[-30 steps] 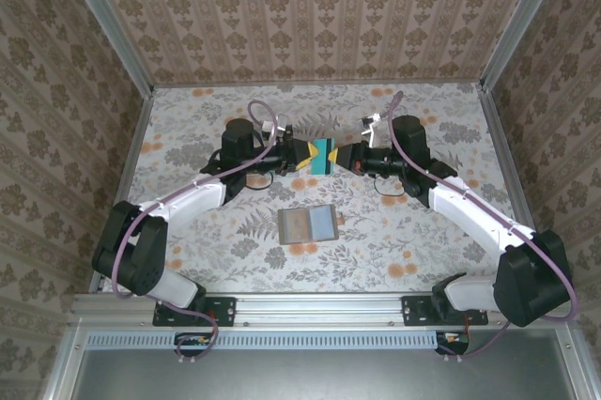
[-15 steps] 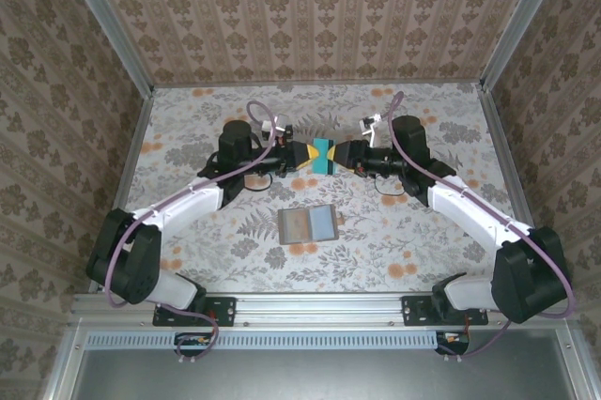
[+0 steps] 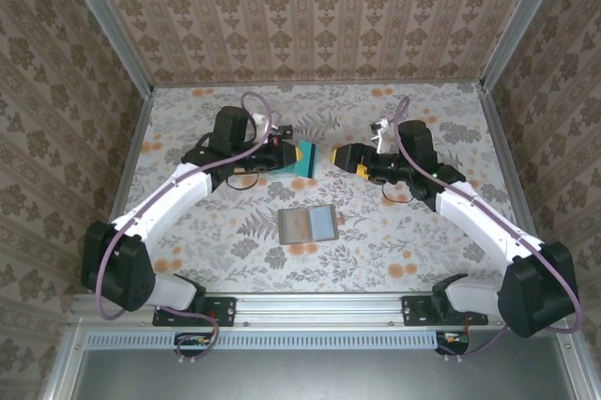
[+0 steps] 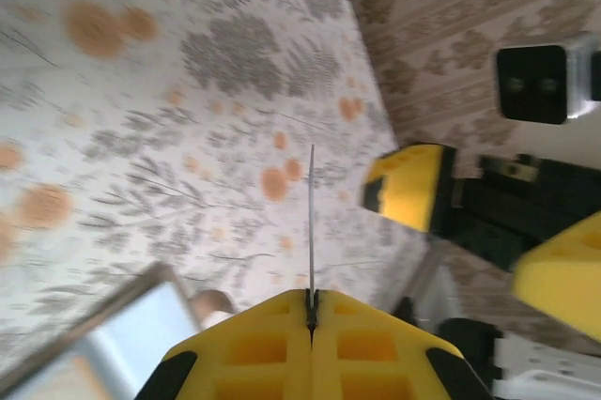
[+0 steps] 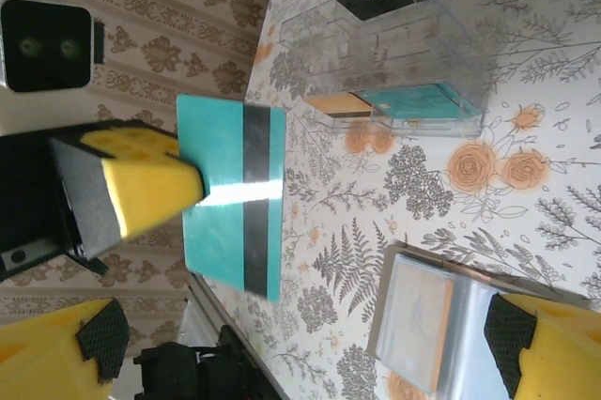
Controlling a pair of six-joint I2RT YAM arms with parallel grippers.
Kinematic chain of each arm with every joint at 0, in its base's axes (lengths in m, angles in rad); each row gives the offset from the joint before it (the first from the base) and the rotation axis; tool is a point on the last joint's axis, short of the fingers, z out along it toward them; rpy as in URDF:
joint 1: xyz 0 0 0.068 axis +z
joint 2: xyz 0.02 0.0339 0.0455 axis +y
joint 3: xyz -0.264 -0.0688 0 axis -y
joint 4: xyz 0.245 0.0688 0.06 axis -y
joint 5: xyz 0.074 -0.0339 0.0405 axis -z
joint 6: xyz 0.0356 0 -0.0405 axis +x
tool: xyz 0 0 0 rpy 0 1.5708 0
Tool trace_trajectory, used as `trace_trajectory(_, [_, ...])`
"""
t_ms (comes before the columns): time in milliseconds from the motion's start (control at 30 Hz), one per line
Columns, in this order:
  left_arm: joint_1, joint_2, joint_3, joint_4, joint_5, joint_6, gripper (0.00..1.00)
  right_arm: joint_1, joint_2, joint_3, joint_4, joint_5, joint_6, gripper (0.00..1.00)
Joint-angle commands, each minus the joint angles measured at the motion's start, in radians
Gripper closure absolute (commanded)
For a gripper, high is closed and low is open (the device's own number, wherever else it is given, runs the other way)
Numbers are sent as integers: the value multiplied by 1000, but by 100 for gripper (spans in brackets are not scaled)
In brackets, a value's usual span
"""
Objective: Take the credit cards out of the card holder
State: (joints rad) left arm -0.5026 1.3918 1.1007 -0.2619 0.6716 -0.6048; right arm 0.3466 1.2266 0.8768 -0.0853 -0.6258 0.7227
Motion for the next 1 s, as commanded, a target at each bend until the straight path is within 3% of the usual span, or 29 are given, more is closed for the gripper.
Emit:
trace_trajectory(0, [16,2,61,-267,-209,304,100,-4,-57,-12,-78,80,-67,0])
trace_trajectory(200, [4,27,108,-290,-427,633,100,-4,-138,-57,-53,154,-97,0])
trace_trajectory(600, [-47,167,177,-348,-551,1293,100,-4,-188,-39,-113,231,-186,0])
trace_trajectory(733, [-79,201,153,-290,-625,1413,100,-4,-173,-29,-121,233,-198,0])
trace_trajectory(967, [-91,260,130,-182,-677,1507,100,-5,-150,-17,-119,236,-205,0])
